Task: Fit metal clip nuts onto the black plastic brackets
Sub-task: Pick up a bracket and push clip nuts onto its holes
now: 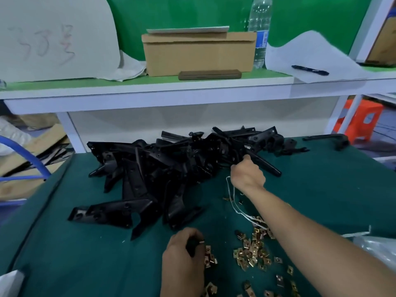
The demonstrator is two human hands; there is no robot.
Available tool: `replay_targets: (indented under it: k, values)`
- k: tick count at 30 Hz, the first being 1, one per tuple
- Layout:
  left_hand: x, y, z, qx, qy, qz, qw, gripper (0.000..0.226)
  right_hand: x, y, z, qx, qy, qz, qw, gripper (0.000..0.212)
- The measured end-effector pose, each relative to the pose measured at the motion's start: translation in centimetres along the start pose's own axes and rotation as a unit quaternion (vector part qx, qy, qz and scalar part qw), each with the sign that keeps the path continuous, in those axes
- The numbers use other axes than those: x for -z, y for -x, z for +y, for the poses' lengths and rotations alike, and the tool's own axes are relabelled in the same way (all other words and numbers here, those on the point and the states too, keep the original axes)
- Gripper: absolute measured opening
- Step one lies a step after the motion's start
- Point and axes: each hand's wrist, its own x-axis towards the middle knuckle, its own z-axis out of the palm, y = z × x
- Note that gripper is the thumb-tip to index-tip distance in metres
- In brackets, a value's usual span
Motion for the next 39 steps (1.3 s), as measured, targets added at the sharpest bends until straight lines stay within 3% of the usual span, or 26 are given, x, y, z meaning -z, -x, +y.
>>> replay_targets:
  k: [3,7,10,14,17,21,24,27,30,32,36,39]
  values:
    - [-0.3,0.1,-0.1,-0.010,-0.006,-0.001,1.000,0.030,1.9,2.0,1.6,0.046,0.064,0.023,0.997,0.047]
    - [-0.4,0.6,-0.2,-0.055,-0.012,-0.010,0.998,0.032,4.4,4.6,3.5,0.148,0.193,0.143,0.959,0.051]
    - [-0.5,0.7,-0.4,-0.071,-0.017,-0.015,0.997,0.033,5.9,5.7,4.8,0.145,0.157,0.160,0.964,0.061]
    - [-0.5,0.5,-0.7,-0.071,-0.008,-0.014,0.997,0.045,6.5,7.9,6.6,0.122,-0.006,0.168,0.978,0.049]
    - [-0.7,0.3,-1.1,-0.072,-0.003,-0.008,0.997,0.043,6.4,9.5,7.8,0.110,-0.121,0.135,0.977,0.044]
    - [-0.9,0.3,-1.3,-0.073,-0.005,0.000,0.997,0.036,6.7,9.9,7.8,0.124,-0.102,0.089,0.983,0.044]
    - [-0.9,0.4,-1.4,-0.079,0.002,0.012,0.997,0.034,7.5,10.5,7.6,0.100,-0.193,0.042,0.975,0.033]
    - [-1.0,0.4,-1.5,-0.084,-0.008,0.021,0.996,0.029,7.3,13.6,7.8,0.097,-0.318,-0.082,0.939,0.010]
    - [-1.1,0.4,-1.4,-0.096,-0.016,0.028,0.995,0.030,5.4,17.0,8.1,0.089,-0.373,-0.256,0.887,0.014]
    - [-1.2,0.3,-1.5,-0.107,-0.033,0.033,0.993,0.031,4.4,17.9,7.9,0.097,-0.351,-0.343,0.866,0.015]
    - [-1.2,0.3,-1.5,-0.093,-0.042,0.025,0.994,0.030,4.0,15.2,6.4,0.157,-0.257,-0.281,0.911,0.008]
    - [-0.9,0.5,-1.3,-0.077,-0.019,0.031,0.996,0.033,5.0,13.0,5.1,0.133,-0.302,-0.243,0.912,0.008]
